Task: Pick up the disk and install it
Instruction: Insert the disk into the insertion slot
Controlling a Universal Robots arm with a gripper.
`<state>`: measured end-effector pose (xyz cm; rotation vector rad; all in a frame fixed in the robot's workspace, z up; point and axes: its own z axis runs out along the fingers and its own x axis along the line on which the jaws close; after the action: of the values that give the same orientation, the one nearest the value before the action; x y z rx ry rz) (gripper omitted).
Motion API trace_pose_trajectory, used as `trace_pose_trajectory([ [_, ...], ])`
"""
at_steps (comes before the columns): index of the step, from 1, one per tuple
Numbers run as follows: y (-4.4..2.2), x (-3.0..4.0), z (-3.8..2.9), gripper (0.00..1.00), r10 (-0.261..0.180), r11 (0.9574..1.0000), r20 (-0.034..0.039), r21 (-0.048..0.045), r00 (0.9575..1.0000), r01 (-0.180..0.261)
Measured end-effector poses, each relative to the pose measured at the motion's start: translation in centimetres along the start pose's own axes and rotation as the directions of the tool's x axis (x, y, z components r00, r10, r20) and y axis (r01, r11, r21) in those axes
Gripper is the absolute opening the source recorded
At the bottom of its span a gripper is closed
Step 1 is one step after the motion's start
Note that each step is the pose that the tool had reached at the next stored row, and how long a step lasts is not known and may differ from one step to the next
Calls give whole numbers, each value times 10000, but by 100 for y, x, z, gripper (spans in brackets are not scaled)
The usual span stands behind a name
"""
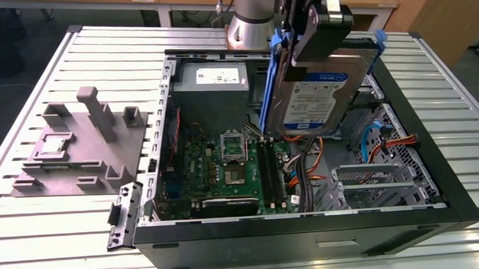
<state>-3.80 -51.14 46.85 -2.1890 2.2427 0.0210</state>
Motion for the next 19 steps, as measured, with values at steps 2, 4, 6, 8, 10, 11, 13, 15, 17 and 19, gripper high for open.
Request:
trace_pose_trajectory([
  [2, -2, 54, 0, 37, -1, 10000, -7, 0, 10000, 1],
  [4, -5, 97, 2, 37, -1, 10000, -9, 1, 10000, 1],
  [6, -16, 121, 2, 37, 0, 10000, -10, 0, 10000, 0],
  [8, -47, 136, 3, 37, 0, 10000, -10, -1, 10000, 0],
  [10, -63, 141, 3, 37, -1, 10000, -10, -1, 10000, 1],
  [11, -63, 142, 3, 37, 0, 10000, -9, -1, 10000, 0],
  [13, -63, 142, 3, 37, 1, 10000, -10, -2, 10000, -1],
  [15, -64, 143, 3, 37, 0, 10000, -10, -2, 10000, 0],
  [17, -64, 143, 3, 37, 0, 10000, -10, -2, 10000, 0],
  [19, -65, 143, 2, 37, 0, 10000, -11, -2, 10000, 0],
])
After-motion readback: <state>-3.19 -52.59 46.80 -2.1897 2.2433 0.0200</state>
